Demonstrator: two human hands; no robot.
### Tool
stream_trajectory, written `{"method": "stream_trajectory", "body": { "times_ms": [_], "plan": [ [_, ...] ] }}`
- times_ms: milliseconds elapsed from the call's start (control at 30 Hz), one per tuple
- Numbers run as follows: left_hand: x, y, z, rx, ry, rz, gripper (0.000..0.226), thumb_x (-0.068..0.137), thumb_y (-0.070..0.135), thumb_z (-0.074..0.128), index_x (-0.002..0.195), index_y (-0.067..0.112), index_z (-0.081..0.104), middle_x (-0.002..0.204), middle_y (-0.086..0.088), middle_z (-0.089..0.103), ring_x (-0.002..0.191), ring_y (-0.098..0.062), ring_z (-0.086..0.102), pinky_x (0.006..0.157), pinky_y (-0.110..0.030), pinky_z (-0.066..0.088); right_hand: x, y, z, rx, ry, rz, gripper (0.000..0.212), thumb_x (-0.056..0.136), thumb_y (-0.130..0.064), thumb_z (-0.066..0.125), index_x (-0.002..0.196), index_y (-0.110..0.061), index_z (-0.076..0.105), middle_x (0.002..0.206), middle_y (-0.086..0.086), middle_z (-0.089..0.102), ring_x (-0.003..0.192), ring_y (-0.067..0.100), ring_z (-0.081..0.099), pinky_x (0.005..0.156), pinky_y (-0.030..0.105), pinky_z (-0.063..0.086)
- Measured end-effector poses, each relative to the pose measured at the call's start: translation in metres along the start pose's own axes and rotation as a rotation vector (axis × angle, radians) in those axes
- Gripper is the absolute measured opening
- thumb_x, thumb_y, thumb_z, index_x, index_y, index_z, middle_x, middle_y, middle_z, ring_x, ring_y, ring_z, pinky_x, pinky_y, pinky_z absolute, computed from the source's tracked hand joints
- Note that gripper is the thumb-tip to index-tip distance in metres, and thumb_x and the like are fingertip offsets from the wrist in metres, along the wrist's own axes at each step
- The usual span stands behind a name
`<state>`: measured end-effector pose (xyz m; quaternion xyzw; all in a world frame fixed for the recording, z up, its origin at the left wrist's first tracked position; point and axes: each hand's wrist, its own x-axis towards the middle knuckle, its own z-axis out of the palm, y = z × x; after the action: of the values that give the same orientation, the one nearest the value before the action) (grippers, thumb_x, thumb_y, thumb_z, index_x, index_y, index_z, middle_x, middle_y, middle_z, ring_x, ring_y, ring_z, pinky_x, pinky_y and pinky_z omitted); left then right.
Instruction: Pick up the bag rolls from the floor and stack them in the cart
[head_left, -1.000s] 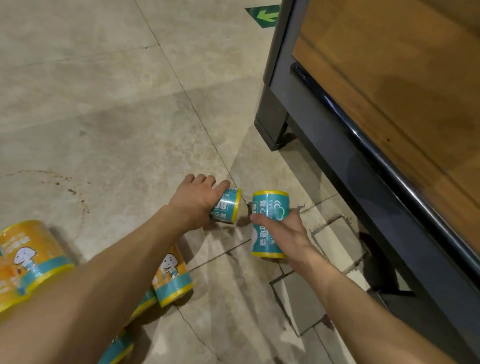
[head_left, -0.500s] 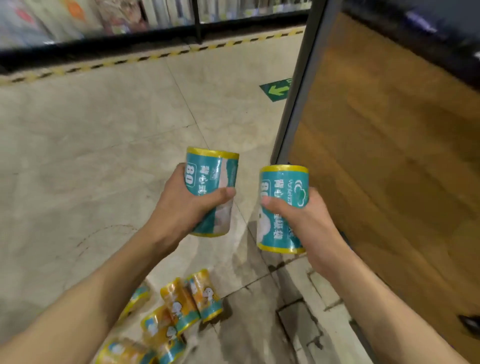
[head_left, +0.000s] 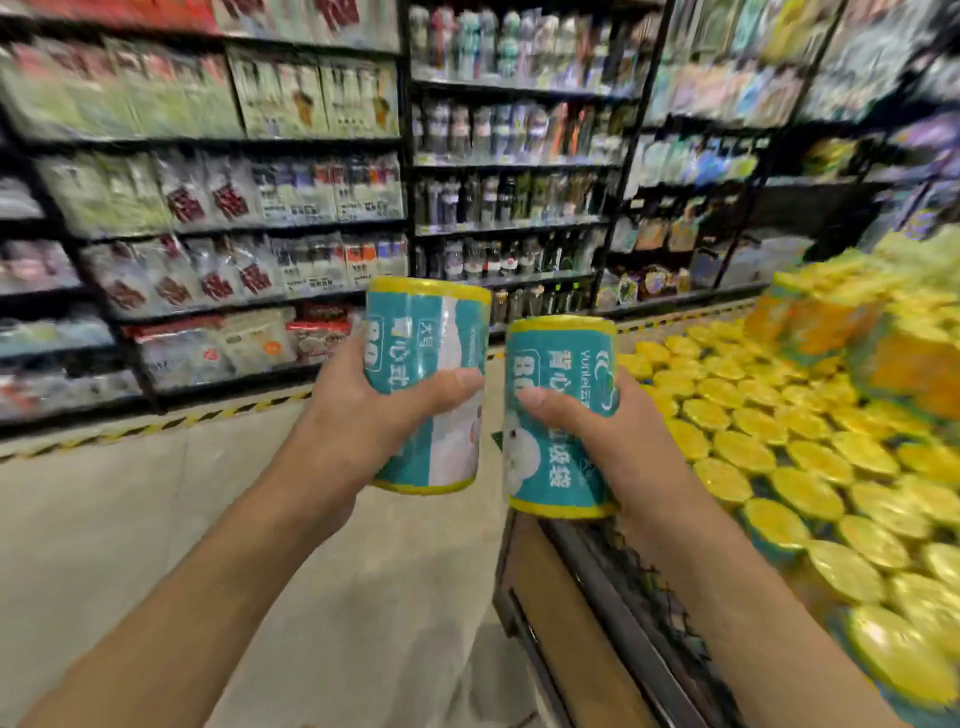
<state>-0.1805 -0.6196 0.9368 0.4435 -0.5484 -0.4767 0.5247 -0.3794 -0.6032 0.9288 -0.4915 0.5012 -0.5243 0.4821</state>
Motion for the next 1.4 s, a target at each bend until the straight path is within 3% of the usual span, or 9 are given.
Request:
{"method": "stream_trajectory", "body": {
  "times_ms": [133,200,300,400,767,1133,1267,1400],
  "plan": [
    [-0.014,0.079,0.016,0.002,-0.035,0.088,0.069,0.056,0.039,0.088,0.120,0.025,0.063,0.101,0.008,0.078,0.088,-0.013,0.076,0.065,-0.026,0.059,-0.025,-0.079,-0.014,0.023,-0.031,-0.099,0.053,0.073,-0.031,0.086,0.119,-0.013,0.066,0.108,0.013,0.076,0.095,0.036,0.075,0.081,0.055,0.062],
    [-0.022,0.102,0.022,0.022,-0.038,0.105,0.068,0.060,0.037,0.092,0.120,0.027,0.063,0.102,0.008,0.078,0.088,-0.013,0.076,0.068,-0.029,0.061,-0.038,-0.103,-0.022,0.013,-0.033,-0.134,0.057,0.072,-0.033,0.086,0.122,-0.014,0.064,0.108,0.011,0.076,0.095,0.034,0.075,0.078,0.051,0.063],
    [-0.034,0.125,0.025,0.007,-0.009,0.131,0.059,0.063,0.040,0.082,0.118,0.026,0.065,0.099,0.005,0.078,0.086,-0.014,0.076,0.068,-0.030,0.061,-0.056,-0.128,-0.034,0.005,-0.055,-0.175,0.049,0.073,-0.033,0.078,0.118,-0.016,0.066,0.104,0.011,0.077,0.091,0.032,0.075,0.074,0.045,0.064],
    [-0.046,0.138,0.026,-0.015,0.007,0.128,0.065,0.062,0.040,0.085,0.122,0.023,0.064,0.104,0.001,0.077,0.091,-0.019,0.076,0.076,-0.038,0.062,-0.069,-0.140,-0.045,0.002,-0.089,-0.201,0.048,0.074,-0.030,0.083,0.117,-0.018,0.066,0.103,0.010,0.077,0.089,0.031,0.076,0.071,0.042,0.063],
    [-0.070,0.160,0.053,-0.090,0.023,0.208,0.058,0.066,0.033,0.080,0.120,0.023,0.063,0.099,0.003,0.078,0.085,-0.016,0.076,0.067,-0.028,0.061,-0.101,-0.154,-0.075,0.022,-0.102,-0.255,0.052,0.074,-0.032,0.076,0.122,-0.016,0.064,0.104,0.009,0.077,0.090,0.028,0.076,0.069,0.034,0.062],
    [-0.067,0.169,0.088,-0.168,-0.284,0.247,0.061,0.062,0.038,0.089,0.117,0.030,0.062,0.101,0.011,0.077,0.089,-0.011,0.075,0.069,-0.028,0.061,-0.167,-0.161,-0.083,-0.022,0.272,-0.311,0.058,0.073,-0.033,0.076,0.127,-0.016,0.062,0.108,0.006,0.077,0.092,0.028,0.076,0.071,0.036,0.061],
    [-0.076,0.164,0.101,-0.242,-0.478,0.251,0.063,0.058,0.032,0.092,0.113,0.032,0.061,0.098,0.015,0.077,0.086,-0.007,0.075,0.065,-0.020,0.058,-0.213,-0.152,-0.069,-0.073,0.513,-0.304,0.060,0.069,-0.036,0.085,0.123,-0.021,0.064,0.108,0.005,0.077,0.092,0.027,0.076,0.073,0.039,0.061],
    [-0.104,0.160,0.122,-0.330,-0.672,0.238,0.074,0.056,0.045,0.084,0.123,0.025,0.060,0.105,0.010,0.077,0.093,-0.014,0.075,0.071,-0.028,0.061,-0.277,-0.145,-0.048,-0.113,0.796,-0.271,0.063,0.066,-0.040,0.086,0.122,-0.025,0.063,0.110,0.001,0.077,0.095,0.025,0.076,0.078,0.045,0.061]
  ]
}}
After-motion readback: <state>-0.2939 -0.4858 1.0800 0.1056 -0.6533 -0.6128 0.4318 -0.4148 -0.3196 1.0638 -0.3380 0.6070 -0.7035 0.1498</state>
